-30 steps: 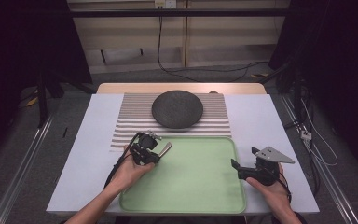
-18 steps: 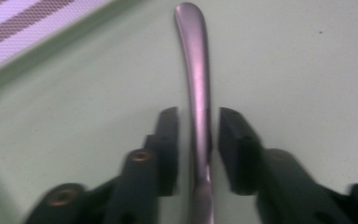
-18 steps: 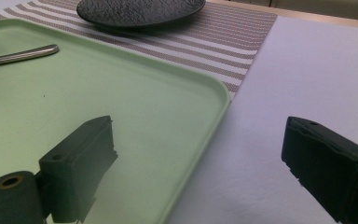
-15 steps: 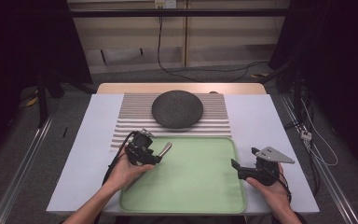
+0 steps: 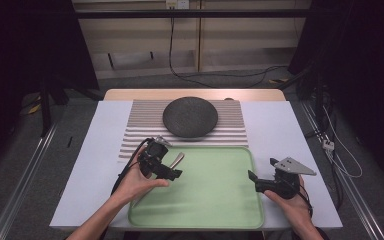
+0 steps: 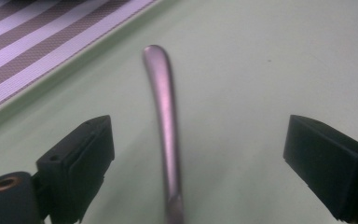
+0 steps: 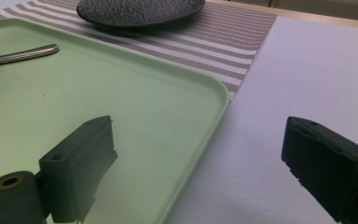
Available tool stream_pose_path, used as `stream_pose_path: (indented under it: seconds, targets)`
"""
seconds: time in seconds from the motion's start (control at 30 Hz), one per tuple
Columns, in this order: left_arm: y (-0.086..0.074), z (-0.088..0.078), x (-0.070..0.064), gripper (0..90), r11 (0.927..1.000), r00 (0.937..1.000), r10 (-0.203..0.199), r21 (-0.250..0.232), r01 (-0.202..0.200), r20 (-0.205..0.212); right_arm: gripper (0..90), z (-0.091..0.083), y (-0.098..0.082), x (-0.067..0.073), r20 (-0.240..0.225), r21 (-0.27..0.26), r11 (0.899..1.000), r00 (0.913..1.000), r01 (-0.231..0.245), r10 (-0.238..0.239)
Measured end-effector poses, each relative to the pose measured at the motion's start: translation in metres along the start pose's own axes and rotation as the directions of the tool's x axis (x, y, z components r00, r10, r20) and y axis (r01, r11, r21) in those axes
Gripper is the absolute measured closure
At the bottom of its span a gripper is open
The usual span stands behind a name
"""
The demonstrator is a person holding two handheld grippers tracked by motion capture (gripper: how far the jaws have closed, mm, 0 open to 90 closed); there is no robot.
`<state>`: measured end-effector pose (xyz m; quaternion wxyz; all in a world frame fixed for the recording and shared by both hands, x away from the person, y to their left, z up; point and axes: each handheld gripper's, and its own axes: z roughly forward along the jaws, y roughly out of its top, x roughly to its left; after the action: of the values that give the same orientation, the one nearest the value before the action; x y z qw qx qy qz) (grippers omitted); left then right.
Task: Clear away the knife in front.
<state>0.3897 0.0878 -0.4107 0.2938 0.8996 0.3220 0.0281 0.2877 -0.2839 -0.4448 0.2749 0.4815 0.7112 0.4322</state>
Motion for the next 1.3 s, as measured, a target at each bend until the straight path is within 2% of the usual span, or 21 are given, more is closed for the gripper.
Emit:
stream_pose_path:
  seconds: [0.03,0.1,0.17,0.2,0.27,0.3,0.33,0.37,0.4,0.43,0.5,0.53,0.7,0.73,0.77,0.93,1.13,1.3]
  targets:
    - [0.001,0.001,-0.001,8.8,1.0,0.9999,0.007,-0.002,-0.007,0.007,9.5,0.0,0.0,0.0,0.001,0.0,1.0,1.0,0.0,0.0]
    - [0.002,0.005,-0.003,9.1,0.9985,0.9984,0.053,-0.016,-0.053,0.018,9.4,0.0,0.0,0.0,0.001,0.0,1.0,1.0,0.0,0.0]
    - [0.004,0.009,-0.003,9.4,0.9983,0.9982,0.057,-0.016,-0.057,0.018,9.5,0.0,0.0,0.0,0.001,0.001,1.0,1.0,0.0,0.0]
    - [0.006,0.011,-0.002,12.3,0.9982,0.9981,0.058,-0.018,-0.058,0.018,9.5,0.0,0.0,0.0,0.002,0.0,1.0,1.0,0.0,0.0]
    - [0.01,0.013,-0.001,21.3,0.9972,0.9977,0.066,-0.037,-0.065,0.015,9.5,0.0,0.0,0.0,0.002,0.002,1.0,1.0,-0.002,0.002]
    - [0.012,0.014,0.0,30.9,0.9963,0.9974,0.072,-0.047,-0.072,0.0,9.5,0.0,0.0,0.0,0.002,0.002,1.0,1.0,-0.001,0.001]
    - [0.014,0.015,0.0,39.9,0.9957,0.9974,0.072,-0.059,-0.072,0.007,9.5,0.0,0.0,0.0,0.003,0.002,1.0,1.0,-0.001,0.001]
    - [0.015,0.016,0.001,43.5,0.9955,0.9973,0.073,-0.06,-0.073,0.005,9.5,0.0,0.0,0.0,0.002,0.002,1.0,1.0,-0.001,0.001]
    - [0.016,0.017,0.001,52.3,0.9952,0.9976,0.07,-0.07,-0.069,0.005,9.5,0.0,0.0,0.0,0.002,0.001,1.0,1.0,0.001,-0.001]
    - [0.016,0.019,0.002,55.9,0.9955,0.9973,0.07,-0.066,-0.068,0.024,9.5,0.0,0.0,0.0,0.002,0.002,1.0,1.0,-0.001,0.001]
    - [0.014,0.022,0.002,71.5,0.9955,0.9959,0.081,-0.053,-0.079,0.041,9.5,0.0,0.0,0.0,0.001,0.002,1.0,1.0,-0.002,0.002]
    - [0.014,0.024,0.002,71.8,0.9955,0.9954,0.084,-0.05,-0.081,0.047,9.5,0.0,0.0,0.0,0.001,0.002,1.0,1.0,-0.001,0.001]
    - [0.012,0.024,0.0,90.0,0.9947,0.9924,0.097,-0.042,-0.094,0.076,9.5,0.0,0.0,0.0,0.0,0.002,1.0,1.0,-0.001,0.001]
    - [0.011,0.025,-0.001,90.0,0.9951,0.9926,0.092,-0.043,-0.089,0.08,9.5,0.0,0.0,0.0,0.001,0.002,1.0,1.0,-0.001,0.001]
    - [0.011,0.025,-0.001,90.0,0.9936,0.9905,0.112,-0.024,-0.11,0.081,9.5,0.0,0.0,0.0,0.0,0.003,1.0,1.0,-0.001,0.001]
    - [0.007,0.032,-0.002,90.0,0.989,0.9868,0.145,0.018,-0.147,0.071,9.5,0.0,0.0,0.0,0.001,0.003,1.0,1.0,0.001,-0.001]
    - [0.006,0.03,0.0,90.0,0.9937,0.9934,0.106,0.031,-0.108,0.044,9.5,0.0,0.0,0.0,0.002,0.003,1.0,1.0,0.001,-0.001]
    - [0.004,0.026,0.003,90.0,0.9909,0.9923,0.123,0.052,-0.124,0.011,9.5,0.0,0.0,0.0,0.002,0.004,1.0,1.0,0.001,-0.001]
